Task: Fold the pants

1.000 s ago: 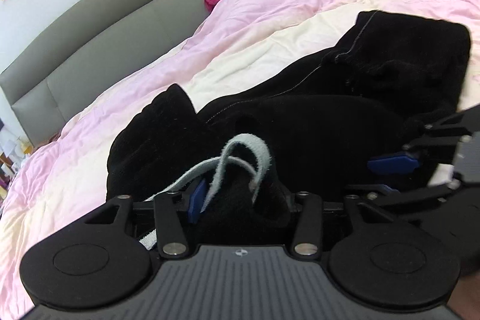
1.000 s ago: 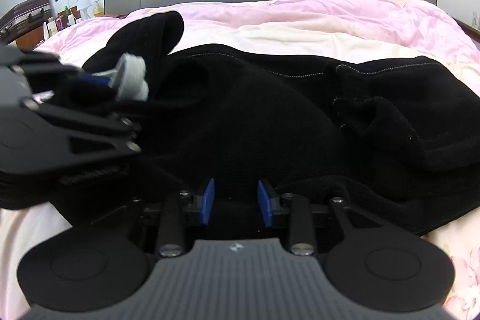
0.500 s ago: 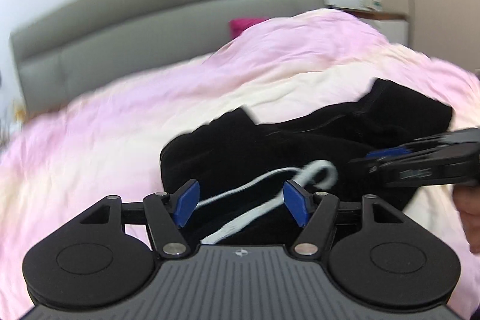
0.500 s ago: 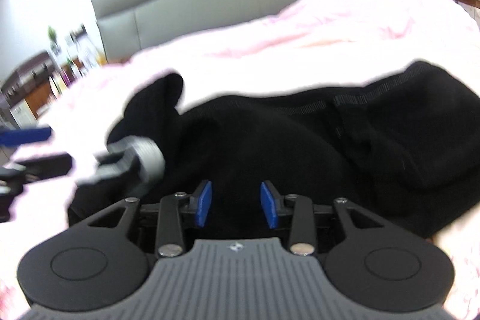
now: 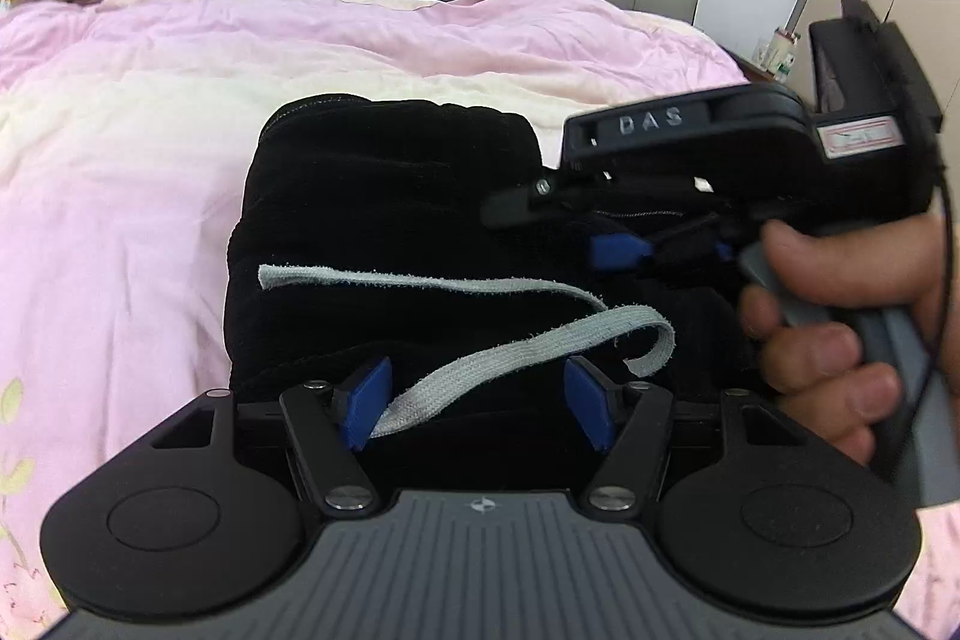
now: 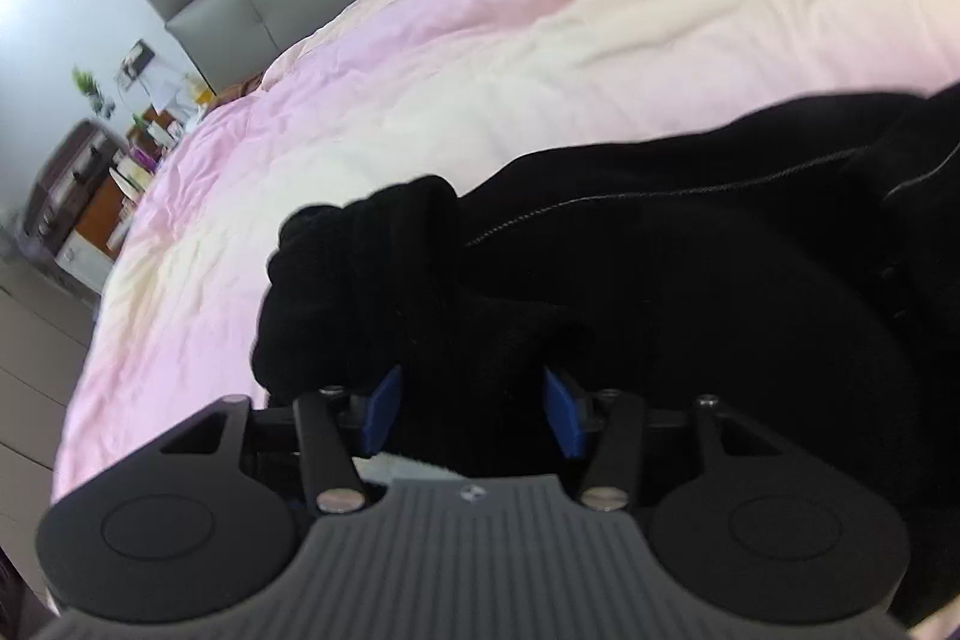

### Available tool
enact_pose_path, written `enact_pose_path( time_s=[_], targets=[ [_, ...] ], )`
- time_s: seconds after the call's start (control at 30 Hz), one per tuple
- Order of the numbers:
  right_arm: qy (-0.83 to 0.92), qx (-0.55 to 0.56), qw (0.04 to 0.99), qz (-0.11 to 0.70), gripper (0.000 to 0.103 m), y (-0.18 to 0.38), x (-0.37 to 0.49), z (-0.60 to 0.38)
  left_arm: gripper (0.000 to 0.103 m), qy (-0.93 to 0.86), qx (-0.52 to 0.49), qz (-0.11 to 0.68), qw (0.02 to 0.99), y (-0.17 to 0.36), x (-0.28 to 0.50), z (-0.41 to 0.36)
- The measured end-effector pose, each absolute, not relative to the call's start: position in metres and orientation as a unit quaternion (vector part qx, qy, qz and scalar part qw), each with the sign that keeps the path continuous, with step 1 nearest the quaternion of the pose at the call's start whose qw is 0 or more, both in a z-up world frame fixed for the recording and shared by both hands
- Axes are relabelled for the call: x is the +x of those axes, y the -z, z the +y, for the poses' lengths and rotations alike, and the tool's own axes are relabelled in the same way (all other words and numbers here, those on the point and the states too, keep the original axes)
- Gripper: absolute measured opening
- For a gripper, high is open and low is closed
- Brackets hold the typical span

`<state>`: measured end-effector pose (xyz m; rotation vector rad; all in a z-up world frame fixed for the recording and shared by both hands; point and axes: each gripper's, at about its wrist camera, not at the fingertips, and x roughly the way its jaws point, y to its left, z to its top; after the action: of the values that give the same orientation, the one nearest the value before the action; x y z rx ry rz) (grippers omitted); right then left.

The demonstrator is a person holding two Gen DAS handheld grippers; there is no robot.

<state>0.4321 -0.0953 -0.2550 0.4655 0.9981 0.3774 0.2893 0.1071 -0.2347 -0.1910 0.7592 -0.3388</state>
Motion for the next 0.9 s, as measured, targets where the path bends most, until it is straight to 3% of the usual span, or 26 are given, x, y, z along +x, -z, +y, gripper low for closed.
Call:
enact_pose_path(
  time_s=[0.03,0.07,0.2,0.27,0.47,0.73,0.9],
  targets=[
    [-0.190,0.242,0.830,0.465,0.045,0.256,0.437,-0.095,0.073,0.168,-0.104,0.365,0.910,0.235,0.290,0.111],
    [-0.200,0.247,0.837,0.445,0.036,0.252,0.438,-0.093,0.073,0.172,-0.115,0.363,0.909,0.234,0.291,0.116],
    [-0.297,0.124,0.891,0.320,0.022,0.217,0.419,-0.067,0.073,0.180,-0.136,0.355,0.907,0.235,0.292,0.124],
    [-0.298,0.116,0.892,0.319,0.022,0.217,0.422,-0.065,0.074,0.182,-0.127,0.364,0.905,0.239,0.292,0.118],
    [-0.204,0.201,0.861,0.420,0.030,0.273,0.434,-0.112,0.079,0.166,-0.075,0.379,0.907,0.239,0.300,0.089],
    [-0.201,0.082,0.903,0.371,0.032,0.240,0.357,-0.173,0.078,0.154,-0.079,0.378,0.909,0.230,0.290,0.094],
    [-0.197,0.021,0.881,0.430,0.032,0.286,0.306,-0.218,0.084,0.131,-0.045,0.382,0.914,0.231,0.292,0.075]
  ],
)
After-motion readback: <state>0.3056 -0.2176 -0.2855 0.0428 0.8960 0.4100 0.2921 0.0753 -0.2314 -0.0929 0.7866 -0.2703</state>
